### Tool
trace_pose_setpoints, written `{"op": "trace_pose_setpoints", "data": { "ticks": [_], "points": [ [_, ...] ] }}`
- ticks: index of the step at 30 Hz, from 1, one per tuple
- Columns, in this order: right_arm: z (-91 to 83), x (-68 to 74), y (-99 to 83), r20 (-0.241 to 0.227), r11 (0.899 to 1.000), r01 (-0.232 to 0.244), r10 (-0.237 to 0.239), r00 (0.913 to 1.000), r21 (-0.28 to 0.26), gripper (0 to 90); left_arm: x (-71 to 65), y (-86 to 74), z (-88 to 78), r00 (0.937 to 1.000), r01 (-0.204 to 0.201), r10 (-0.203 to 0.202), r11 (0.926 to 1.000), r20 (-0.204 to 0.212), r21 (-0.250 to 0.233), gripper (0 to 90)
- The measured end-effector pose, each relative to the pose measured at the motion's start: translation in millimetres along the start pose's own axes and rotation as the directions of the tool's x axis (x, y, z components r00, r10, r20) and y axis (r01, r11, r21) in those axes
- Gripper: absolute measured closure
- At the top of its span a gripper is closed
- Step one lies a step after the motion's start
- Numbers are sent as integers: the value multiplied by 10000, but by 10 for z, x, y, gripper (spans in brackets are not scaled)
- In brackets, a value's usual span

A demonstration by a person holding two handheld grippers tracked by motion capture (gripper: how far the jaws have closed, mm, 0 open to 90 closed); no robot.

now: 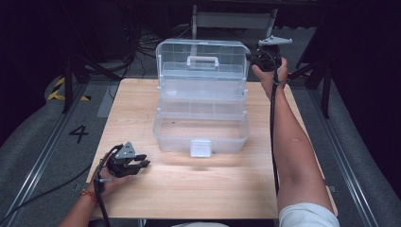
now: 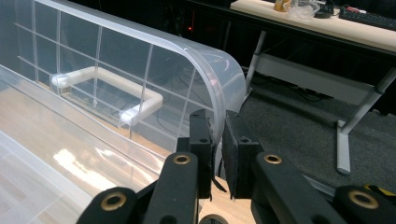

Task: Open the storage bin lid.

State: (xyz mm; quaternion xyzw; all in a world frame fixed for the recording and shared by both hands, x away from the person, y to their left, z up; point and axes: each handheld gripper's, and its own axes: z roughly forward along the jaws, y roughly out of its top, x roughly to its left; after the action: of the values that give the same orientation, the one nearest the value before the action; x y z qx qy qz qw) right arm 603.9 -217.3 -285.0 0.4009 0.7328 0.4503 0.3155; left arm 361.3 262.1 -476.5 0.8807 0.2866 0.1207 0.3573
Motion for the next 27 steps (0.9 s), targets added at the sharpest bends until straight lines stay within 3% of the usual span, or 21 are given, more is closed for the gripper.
{"op": "trace_pose_setpoints", "data": {
  "ticks": [12, 27],
  "points": [
    [145, -54, 48, 39, 9990, -169, 167, 9999, 417, 833, -7, -46, 3, 9996, 204, -198, 9993, 181, -321, 662],
    [311, -87, 45, 74, 9978, -390, 387, 9992, 527, 834, -23, -39, 10, 9997, 69, -63, 9995, 228, -297, 654]
  ]
}}
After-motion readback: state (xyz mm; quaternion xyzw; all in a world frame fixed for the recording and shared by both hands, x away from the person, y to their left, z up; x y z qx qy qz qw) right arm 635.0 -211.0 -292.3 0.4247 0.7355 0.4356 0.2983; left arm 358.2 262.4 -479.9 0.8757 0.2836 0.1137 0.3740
